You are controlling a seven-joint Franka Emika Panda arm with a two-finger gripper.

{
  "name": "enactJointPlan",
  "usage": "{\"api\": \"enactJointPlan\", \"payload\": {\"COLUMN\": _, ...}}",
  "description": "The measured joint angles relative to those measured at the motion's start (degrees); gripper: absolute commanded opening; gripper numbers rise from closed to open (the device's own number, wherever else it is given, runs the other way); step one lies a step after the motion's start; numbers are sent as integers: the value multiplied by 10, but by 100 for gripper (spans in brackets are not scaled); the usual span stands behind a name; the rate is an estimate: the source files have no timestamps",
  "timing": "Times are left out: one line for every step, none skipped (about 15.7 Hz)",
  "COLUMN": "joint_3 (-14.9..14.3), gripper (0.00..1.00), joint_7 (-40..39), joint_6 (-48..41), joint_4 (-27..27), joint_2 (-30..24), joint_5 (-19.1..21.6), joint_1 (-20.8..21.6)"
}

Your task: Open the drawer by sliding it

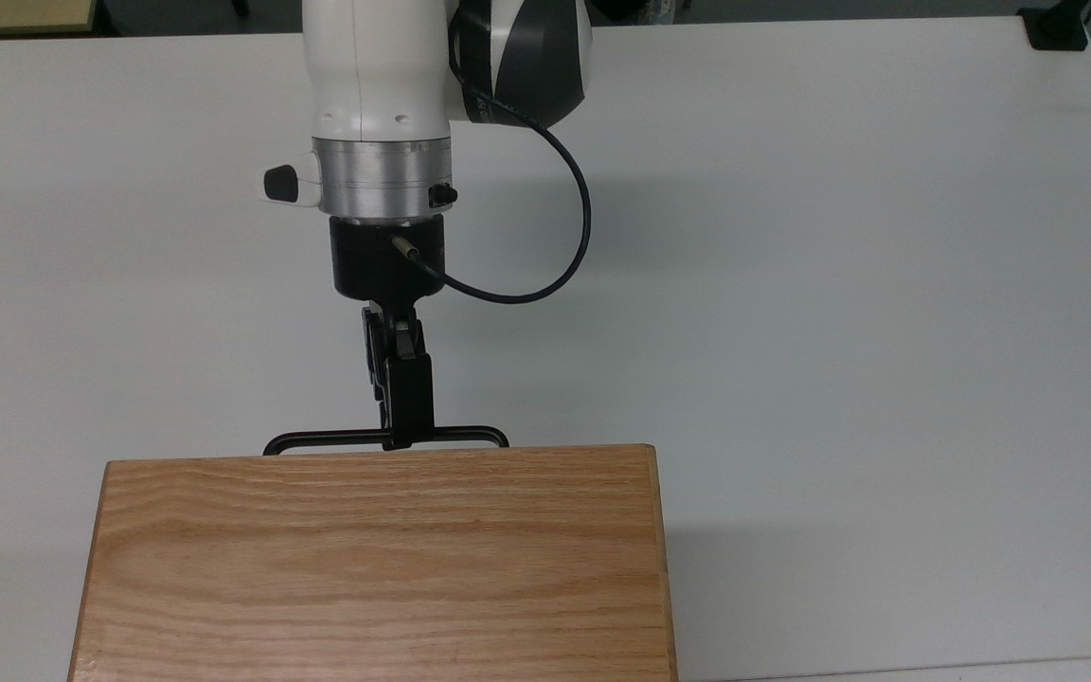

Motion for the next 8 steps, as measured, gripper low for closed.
{"api": "enactJointPlan", "payload": {"joint_3": 0, "gripper": 37, "joint_7": -7, "joint_6": 0, "joint_4": -3, "joint_2": -4, "joint_5": 0, "joint_1": 0}}
{"api": "enactJointPlan", "payload": {"joint_3": 0, "gripper": 38, "joint_7": -12, "joint_6": 0, "joint_4": -8, "joint_2": -9, "joint_5": 0, "joint_1": 0}}
{"api": "enactJointPlan", "payload": {"joint_3": 0, "gripper": 38, "joint_7": -16, "joint_6": -1, "joint_4": -17, "joint_2": -17, "joint_5": 0, "joint_1": 0}}
{"api": "enactJointPlan", "payload": {"joint_3": 0, "gripper": 38, "joint_7": -18, "joint_6": -1, "joint_4": -26, "joint_2": -26, "joint_5": 0, "joint_1": 0}}
{"api": "enactJointPlan", "payload": {"joint_3": 0, "gripper": 38, "joint_7": -19, "joint_6": -3, "joint_4": -32, "joint_2": -33, "joint_5": 0, "joint_1": 0}}
{"api": "enactJointPlan", "payload": {"joint_3": 0, "gripper": 38, "joint_7": -20, "joint_6": -8, "joint_4": -36, "joint_2": -41, "joint_5": 0, "joint_1": 0}}
{"api": "enactJointPlan", "payload": {"joint_3": 0, "gripper": 38, "joint_7": -20, "joint_6": -8, "joint_4": -36, "joint_2": -47, "joint_5": 0, "joint_1": -1}}
{"api": "enactJointPlan", "payload": {"joint_3": 0, "gripper": 38, "joint_7": -20, "joint_6": -7, "joint_4": -36, "joint_2": -54, "joint_5": 0, "joint_1": -2}}
